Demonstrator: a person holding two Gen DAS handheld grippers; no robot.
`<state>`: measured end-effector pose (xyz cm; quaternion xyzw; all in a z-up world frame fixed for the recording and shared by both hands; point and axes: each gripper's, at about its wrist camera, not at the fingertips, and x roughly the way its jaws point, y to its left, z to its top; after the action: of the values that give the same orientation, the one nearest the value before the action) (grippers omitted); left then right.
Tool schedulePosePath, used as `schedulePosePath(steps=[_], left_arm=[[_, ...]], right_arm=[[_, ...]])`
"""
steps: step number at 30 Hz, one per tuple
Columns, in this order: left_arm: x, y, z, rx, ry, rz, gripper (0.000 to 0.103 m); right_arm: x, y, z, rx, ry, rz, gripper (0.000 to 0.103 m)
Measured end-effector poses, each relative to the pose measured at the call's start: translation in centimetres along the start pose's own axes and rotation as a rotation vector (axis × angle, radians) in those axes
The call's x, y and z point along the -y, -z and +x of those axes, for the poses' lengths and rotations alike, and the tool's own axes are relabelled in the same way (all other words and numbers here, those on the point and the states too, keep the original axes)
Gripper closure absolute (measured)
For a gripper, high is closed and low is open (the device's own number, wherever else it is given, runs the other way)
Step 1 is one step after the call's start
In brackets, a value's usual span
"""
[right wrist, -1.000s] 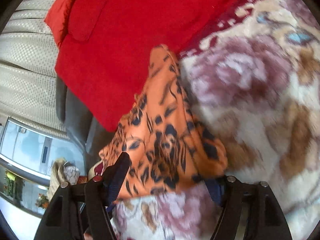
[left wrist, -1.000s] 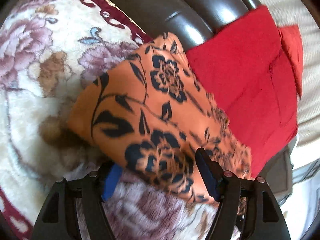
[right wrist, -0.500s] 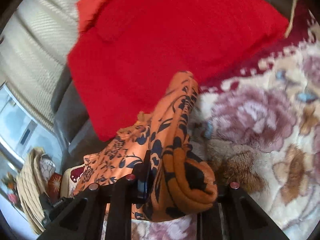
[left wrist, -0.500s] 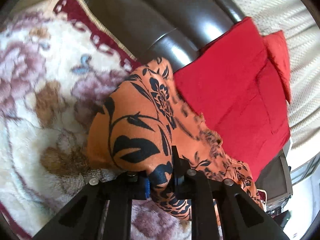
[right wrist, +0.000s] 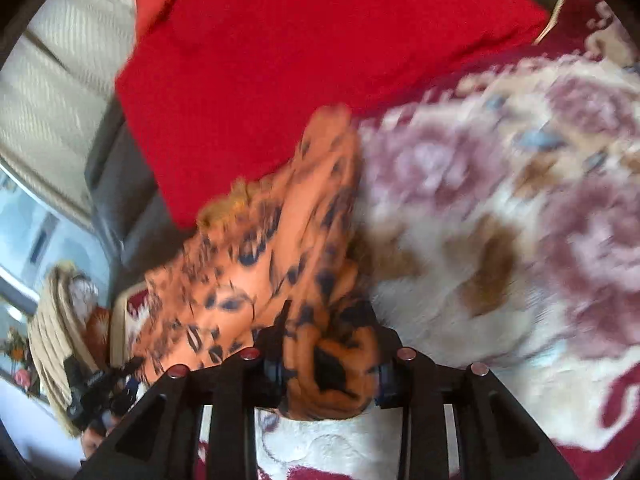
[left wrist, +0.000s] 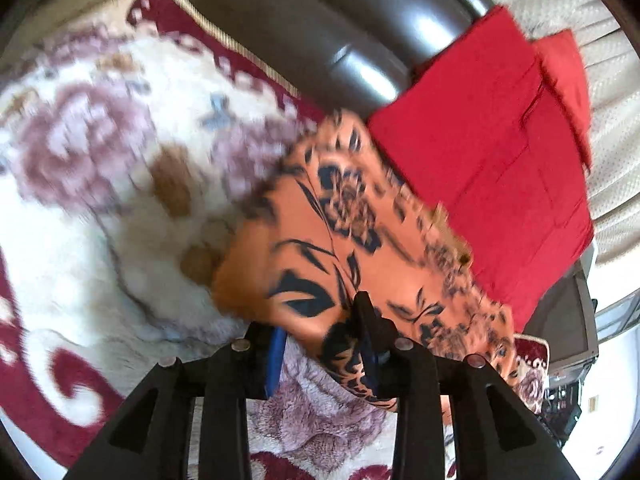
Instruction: Fold small clothes
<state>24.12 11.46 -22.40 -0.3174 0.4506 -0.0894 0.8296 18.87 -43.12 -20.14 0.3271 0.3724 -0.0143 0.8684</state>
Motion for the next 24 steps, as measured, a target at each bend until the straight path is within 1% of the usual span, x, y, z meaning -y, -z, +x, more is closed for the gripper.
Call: schedulePosePath(steps=[1, 2, 3, 4, 5, 7, 8, 9, 11, 12, 13, 15, 16, 17, 18, 19, 21, 22, 24], left_arm=[[0.2, -0.1, -0.6, 0.031, -0.015, 0.019, 0.069], [0.8, 0.1, -1.4, 0.069, -0.037, 0.050, 0.066], [1.9, 0.3, -1.9, 0.111, -0.064, 0.104, 0.064], [2.7, 0.7, -1.9, 0.126, -0.077, 0.150, 0.064], [3.6, 1.1, -1.9, 0.140, -0.090, 0.192, 0.063], [6.1, 1.7, -1.7, 0.189, -0.123, 0.289, 0.060], [7.2, 2.1, -1.8, 0.219, -0.143, 0.338, 0.055], [8.1, 2.5, -1.9, 0.251, -0.165, 0.375, 0.053], [8.6, 2.7, -1.9, 0.292, -0.207, 0.395, 0.053], [8.6, 2.6, -1.9, 0.316, -0.248, 0.384, 0.053], [8.4, 2.3, -1.9, 0.334, -0.280, 0.370, 0.053], [7.7, 1.6, -2.0, 0.360, -0.317, 0.333, 0.052], [6.9, 1.0, -2.0, 0.357, -0.328, 0.296, 0.052], [5.9, 0.4, -2.0, 0.348, -0.337, 0.252, 0.052], [4.7, -0.1, -1.9, 0.331, -0.341, 0.203, 0.052], [3.8, -0.6, -1.8, 0.316, -0.342, 0.171, 0.052], [1.9, -1.3, -1.8, 0.285, -0.324, 0.100, 0.052], [1.2, -1.4, -1.9, 0.283, -0.307, 0.070, 0.052], [0.6, -1.3, -2.7, 0.299, -0.279, 0.054, 0.052]], right_arm=[[0.1, -0.4, -1.4, 0.053, 0.015, -0.001, 0.069], [0.0, -0.7, -2.5, 0.103, 0.028, -0.010, 0.068], [-0.3, -1.0, -3.2, 0.140, 0.031, -0.027, 0.068], [-0.8, -1.4, -3.4, 0.161, 0.024, -0.044, 0.067], [-1.3, -1.6, -3.4, 0.164, 0.017, -0.055, 0.067], [-3.1, -1.8, -2.8, 0.141, -0.009, -0.097, 0.067], [-4.4, -1.7, -1.9, 0.126, -0.023, -0.135, 0.067], [-5.6, -1.7, -0.9, 0.108, -0.025, -0.177, 0.067], [-7.7, -1.6, 1.2, 0.072, -0.003, -0.254, 0.067], [-8.1, -1.3, 1.6, 0.060, 0.003, -0.276, 0.067], [-8.8, -1.3, 2.8, 0.036, 0.013, -0.302, 0.067], [-9.2, -1.1, 5.6, -0.024, 0.043, -0.308, 0.067], [-8.7, -1.0, 7.0, -0.058, 0.071, -0.295, 0.066], [-7.6, -1.0, 8.7, -0.103, 0.115, -0.269, 0.068], [-7.0, -1.0, 9.6, -0.125, 0.122, -0.249, 0.068], [-6.8, -1.0, 9.7, -0.119, 0.104, -0.237, 0.068], [-8.0, -0.9, 8.6, -0.088, 0.086, -0.265, 0.068], [-8.6, -0.7, 8.1, -0.068, 0.060, -0.282, 0.067], [-10.4, 0.1, 7.7, -0.047, -0.010, -0.330, 0.067]])
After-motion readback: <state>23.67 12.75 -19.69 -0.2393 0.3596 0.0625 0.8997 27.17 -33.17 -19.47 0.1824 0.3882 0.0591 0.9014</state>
